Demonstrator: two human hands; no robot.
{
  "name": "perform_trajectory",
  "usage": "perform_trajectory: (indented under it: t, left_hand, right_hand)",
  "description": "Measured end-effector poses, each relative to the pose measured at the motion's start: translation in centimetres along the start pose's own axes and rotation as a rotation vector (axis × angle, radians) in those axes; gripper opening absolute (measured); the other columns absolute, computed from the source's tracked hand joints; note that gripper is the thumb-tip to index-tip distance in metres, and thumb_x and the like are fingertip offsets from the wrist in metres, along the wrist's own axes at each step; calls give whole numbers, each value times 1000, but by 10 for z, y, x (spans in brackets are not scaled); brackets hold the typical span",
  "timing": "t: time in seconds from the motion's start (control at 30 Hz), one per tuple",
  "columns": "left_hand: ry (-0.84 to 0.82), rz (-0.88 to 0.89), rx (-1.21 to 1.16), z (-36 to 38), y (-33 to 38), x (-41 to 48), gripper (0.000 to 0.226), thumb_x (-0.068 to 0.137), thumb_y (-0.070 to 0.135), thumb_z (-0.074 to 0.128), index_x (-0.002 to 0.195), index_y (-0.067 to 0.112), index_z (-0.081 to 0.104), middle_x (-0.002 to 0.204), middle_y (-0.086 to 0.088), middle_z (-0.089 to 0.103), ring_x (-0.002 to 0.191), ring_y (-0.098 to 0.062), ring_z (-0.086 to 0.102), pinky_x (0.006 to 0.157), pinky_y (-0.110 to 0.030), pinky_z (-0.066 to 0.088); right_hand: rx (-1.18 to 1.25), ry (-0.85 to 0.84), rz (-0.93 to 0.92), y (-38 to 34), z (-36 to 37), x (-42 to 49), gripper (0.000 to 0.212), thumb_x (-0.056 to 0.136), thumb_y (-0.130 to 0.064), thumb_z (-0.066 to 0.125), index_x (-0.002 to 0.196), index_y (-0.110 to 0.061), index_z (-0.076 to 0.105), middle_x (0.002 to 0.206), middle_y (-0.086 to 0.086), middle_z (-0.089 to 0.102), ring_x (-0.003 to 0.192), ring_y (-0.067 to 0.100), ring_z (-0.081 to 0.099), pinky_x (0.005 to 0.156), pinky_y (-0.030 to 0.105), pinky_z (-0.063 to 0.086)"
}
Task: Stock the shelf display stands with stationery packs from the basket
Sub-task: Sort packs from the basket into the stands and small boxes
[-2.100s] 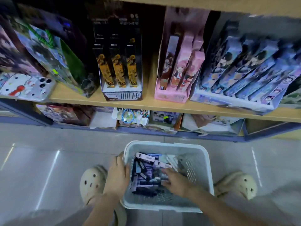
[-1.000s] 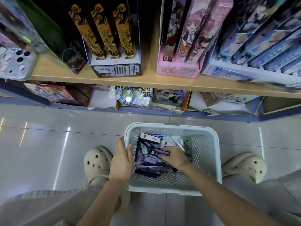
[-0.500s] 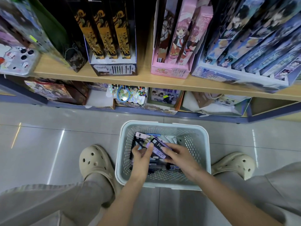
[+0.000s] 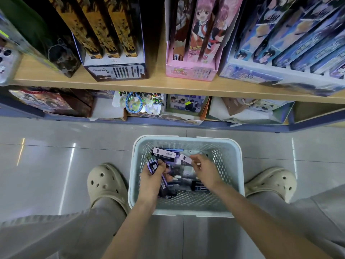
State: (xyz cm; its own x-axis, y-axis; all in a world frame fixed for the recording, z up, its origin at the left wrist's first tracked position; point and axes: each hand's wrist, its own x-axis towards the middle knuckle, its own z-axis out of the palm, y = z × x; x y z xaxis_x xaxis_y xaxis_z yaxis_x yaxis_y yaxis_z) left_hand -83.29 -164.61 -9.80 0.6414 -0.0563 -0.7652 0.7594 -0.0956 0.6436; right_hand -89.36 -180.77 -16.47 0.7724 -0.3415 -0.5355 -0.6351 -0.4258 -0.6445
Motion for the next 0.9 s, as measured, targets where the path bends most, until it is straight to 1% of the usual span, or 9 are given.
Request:
perform_trajectory:
  t: [0.07, 0.17, 0.3, 0.5, 0.6, 0.67, 0.73, 0.83, 0.9]
  left_hand:
    - [-9, -5, 12, -2, 1, 3, 3, 93, 11, 58, 91, 9, 58, 58, 4, 65, 45, -12, 60, 69, -36, 54]
    - [-31, -21, 11, 0, 3, 5, 6, 93, 10, 58, 87, 10, 58, 61, -1, 64, 44, -15, 59, 72, -39, 55]
    - [-64, -20, 20, 4, 5, 8, 12, 93, 7, 55, 83, 11, 57, 64, -1, 60, 42, -14, 55, 62, -34, 56]
    - [-83, -35, 14, 3, 9, 6, 9, 94, 8, 55, 86, 11, 57, 62, 1, 59, 42, -14, 56, 67, -37, 57]
    - [-95, -30, 7, 0, 13, 4, 5, 94, 9, 55, 88, 10, 56, 65, -1, 58, 43, -15, 56, 69, -38, 57]
    - [-95, -25, -6, 0, 16, 2, 5, 93, 8, 55, 88, 9, 55, 65, -3, 57, 42, -15, 55, 64, -35, 57]
    - [-80, -25, -33, -1, 20, 0, 7, 93, 7, 55, 87, 9, 55, 64, -3, 57, 40, -14, 53, 56, -29, 56]
    - [-72, -48, -107, -3, 25, -2, 5, 93, 6, 55, 89, 8, 55, 60, -1, 58, 40, -13, 49, 51, -27, 52]
    - [-81, -54, -137, -4, 28, -4, 3, 93, 7, 55, 90, 6, 55, 60, -1, 57, 41, -13, 49, 51, -27, 51]
  right_hand:
    - [-33, -29, 87, 10, 8, 18, 32, 95, -8, 53, 127, -3, 54, 125, 12, 60, 115, 24, 58, 99, 27, 41]
    - [-125, -80, 123, 14, 21, 35, 35, 95, -11, 53, 129, -4, 53, 130, 15, 57, 121, 29, 50, 103, 31, 38]
    - [-423, -104, 75, 16, 30, 40, 34, 93, -20, 57, 125, -11, 55, 133, 10, 51, 125, 28, 39, 104, 32, 32]
    - [-688, -146, 54, 21, 28, 41, 39, 93, -22, 55, 131, -15, 46, 137, 7, 43, 131, 25, 34, 108, 33, 26]
    - [-672, -140, 8, 22, 23, 42, 44, 93, -16, 53, 136, -14, 43, 135, 7, 50, 126, 24, 42, 105, 31, 29]
    - [-596, -126, 11, 19, 18, 39, 48, 91, -6, 52, 137, -16, 43, 126, 10, 58, 114, 27, 54, 95, 31, 40]
    - [-435, -92, 33, 15, 13, 33, 42, 92, -1, 48, 132, -15, 46, 114, 13, 62, 96, 28, 60, 79, 34, 46]
    - [-233, -52, -24, 2, 8, 21, 17, 100, -11, 38, 115, -8, 46, 102, 14, 58, 81, 26, 54, 65, 33, 41]
    - [-199, -109, -90, -9, 9, 16, 14, 101, -20, 38, 109, -9, 42, 96, 12, 56, 75, 24, 51, 61, 34, 38]
